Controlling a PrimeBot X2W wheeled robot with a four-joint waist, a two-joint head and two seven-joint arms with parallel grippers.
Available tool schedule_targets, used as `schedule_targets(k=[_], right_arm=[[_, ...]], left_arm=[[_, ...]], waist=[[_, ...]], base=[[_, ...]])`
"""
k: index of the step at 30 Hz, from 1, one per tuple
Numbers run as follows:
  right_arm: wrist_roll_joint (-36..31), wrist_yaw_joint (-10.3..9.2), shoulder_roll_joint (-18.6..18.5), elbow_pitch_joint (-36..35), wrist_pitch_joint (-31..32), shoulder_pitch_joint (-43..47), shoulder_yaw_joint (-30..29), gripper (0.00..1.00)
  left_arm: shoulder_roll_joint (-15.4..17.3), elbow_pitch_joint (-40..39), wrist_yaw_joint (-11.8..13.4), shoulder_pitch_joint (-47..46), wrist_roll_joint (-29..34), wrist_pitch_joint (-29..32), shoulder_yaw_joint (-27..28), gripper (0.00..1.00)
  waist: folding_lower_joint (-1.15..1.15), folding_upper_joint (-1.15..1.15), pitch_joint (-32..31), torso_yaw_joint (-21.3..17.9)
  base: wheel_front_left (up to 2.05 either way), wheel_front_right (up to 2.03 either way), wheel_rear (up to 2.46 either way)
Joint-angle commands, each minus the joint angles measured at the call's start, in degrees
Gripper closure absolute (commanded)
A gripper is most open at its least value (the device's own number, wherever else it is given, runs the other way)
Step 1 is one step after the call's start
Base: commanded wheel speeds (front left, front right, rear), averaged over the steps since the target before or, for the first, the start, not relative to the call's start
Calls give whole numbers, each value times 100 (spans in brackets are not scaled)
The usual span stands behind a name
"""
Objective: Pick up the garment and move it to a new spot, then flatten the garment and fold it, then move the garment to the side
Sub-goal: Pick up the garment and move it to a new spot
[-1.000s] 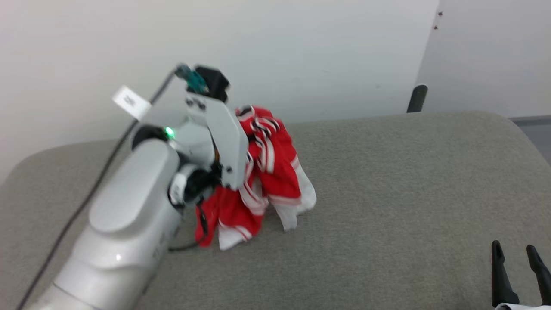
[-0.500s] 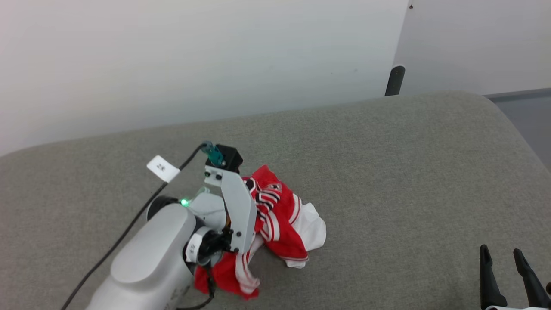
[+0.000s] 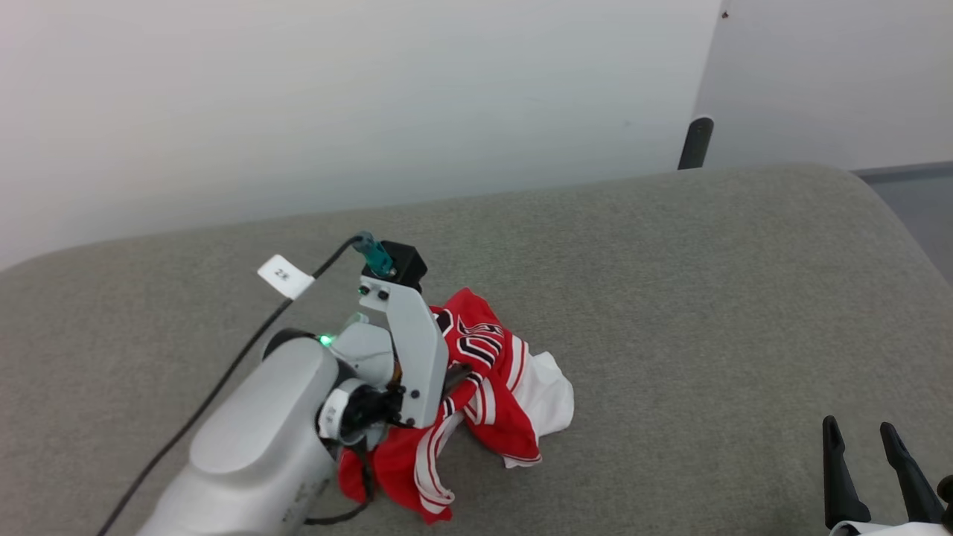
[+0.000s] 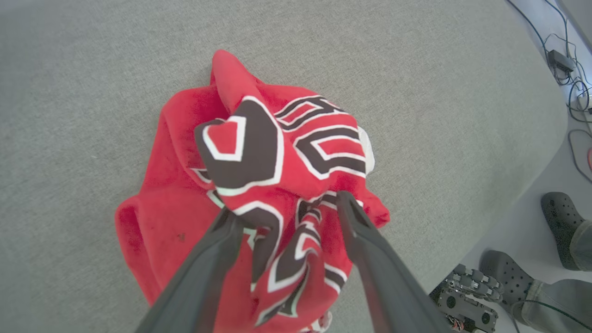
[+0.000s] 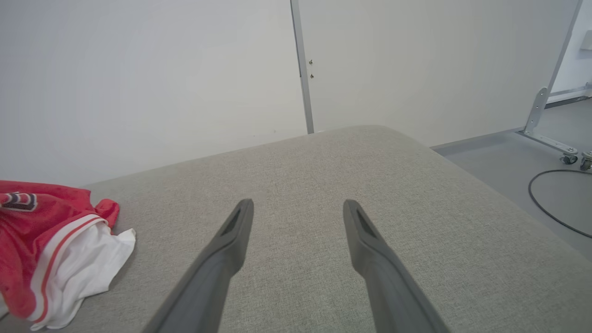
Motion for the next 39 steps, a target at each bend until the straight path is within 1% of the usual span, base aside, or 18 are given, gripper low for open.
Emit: schedule_targets(k=[1,3,6,11,21,29,33,35,39], right_arm=[[45,2,-12,-17,17,2,15,0],[43,2,-14,-32,12,20,17,0],[53,2,-17,-49,13,50,35,0],[70,2,-37,-64,11,86,72,0],[49,2,-110,-54,11,146,250,0],[1,2,-146,-37,24,213,438,0],[7,2,-144,-20,35,268,452,0],[12,2,-153,-15,27,305,449,0],[16,2,-160,-2,-7,366,433,0]], left_arm=[[75,-42,-45,-55,-12,-2,21,0],[93,-170,-55,-64,-32,-40,50,0],[211,-376,-82,-56,29,-184,104,0],[358,-707,-174,92,90,-683,257,0],[623,-1010,-523,662,253,-2358,633,0],[826,-980,-657,1411,381,-3898,985,0],[913,-926,-663,1764,514,-4515,1061,0],[937,-852,-599,1970,578,-4750,1081,0],[958,-748,-547,2280,615,-5184,1158,0]], waist=[[0,0,-40,62],[0,0,-63,126],[0,0,-98,224],[0,0,-188,399],[0,0,-427,724],[0,0,-626,896],[0,0,-725,1003],[0,0,-771,1058],[0,0,-851,1163]], base=[[0,0,0],[0,0,0],[0,0,0],[0,0,0],[0,0,0],[0,0,0],[0,0,0],[0,0,0],[0,0,0]])
